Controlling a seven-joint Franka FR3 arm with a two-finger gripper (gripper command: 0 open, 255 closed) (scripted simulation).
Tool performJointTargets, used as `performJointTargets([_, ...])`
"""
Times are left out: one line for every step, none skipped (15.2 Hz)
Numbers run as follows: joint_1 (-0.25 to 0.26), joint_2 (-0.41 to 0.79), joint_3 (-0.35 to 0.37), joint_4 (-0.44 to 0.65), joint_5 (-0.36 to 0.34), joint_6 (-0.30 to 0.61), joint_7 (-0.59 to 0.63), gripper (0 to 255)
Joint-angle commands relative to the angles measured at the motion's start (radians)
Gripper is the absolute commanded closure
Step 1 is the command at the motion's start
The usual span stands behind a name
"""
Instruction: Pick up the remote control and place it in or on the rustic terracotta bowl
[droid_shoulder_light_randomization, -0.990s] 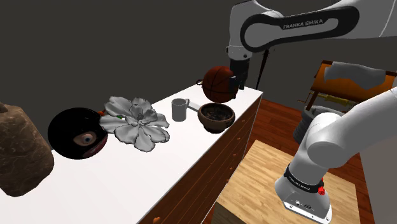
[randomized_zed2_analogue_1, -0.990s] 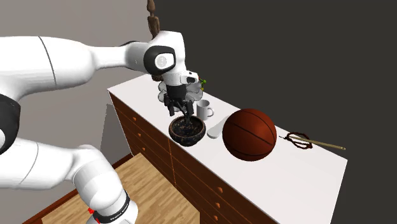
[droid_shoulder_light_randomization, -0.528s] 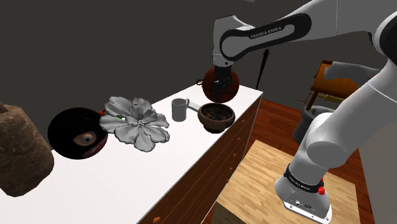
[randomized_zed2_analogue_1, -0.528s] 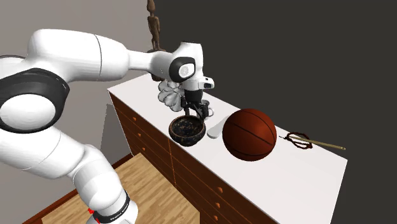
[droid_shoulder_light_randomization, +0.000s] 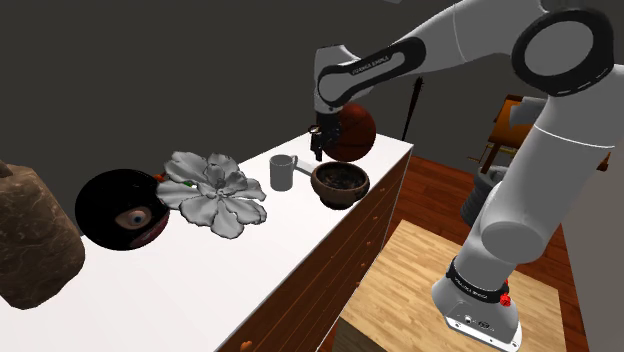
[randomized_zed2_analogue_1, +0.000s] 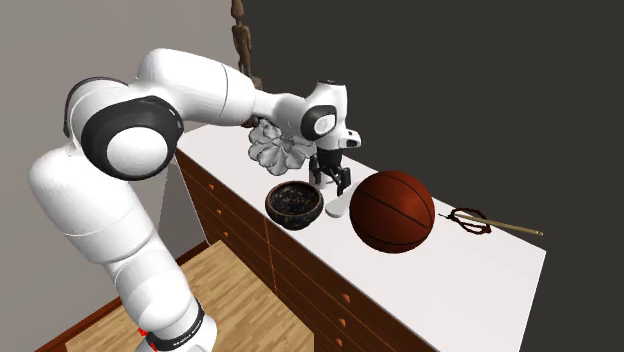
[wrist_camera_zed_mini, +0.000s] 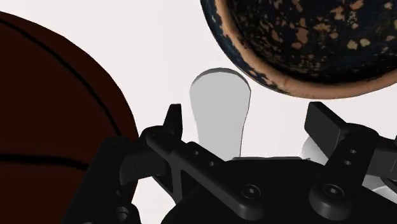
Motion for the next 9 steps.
performJointTargets([-0.003,0.079,-0.004,0.055,0.014,0.031,-0.008,0])
performJointTargets([-0.006,0.116,-0.005,0.086,0.021,0.041,-0.012,0])
performJointTargets([-0.008,0.154,-0.006,0.118,0.029,0.049,-0.017,0])
performJointTargets([-0.011,0.192,-0.007,0.151,0.036,0.057,-0.021,0])
performJointTargets([-0.014,0.231,-0.007,0.186,0.044,0.063,-0.026,0])
performJointTargets([-0.018,0.269,-0.008,0.223,0.052,0.068,-0.03,0])
performJointTargets([-0.021,0.308,-0.007,0.261,0.06,0.071,-0.034,0])
performJointTargets([-0.023,0.326,-0.007,0.28,0.063,0.072,-0.036,0])
performJointTargets([-0.023,0.332,-0.007,0.274,0.064,0.084,-0.036,0])
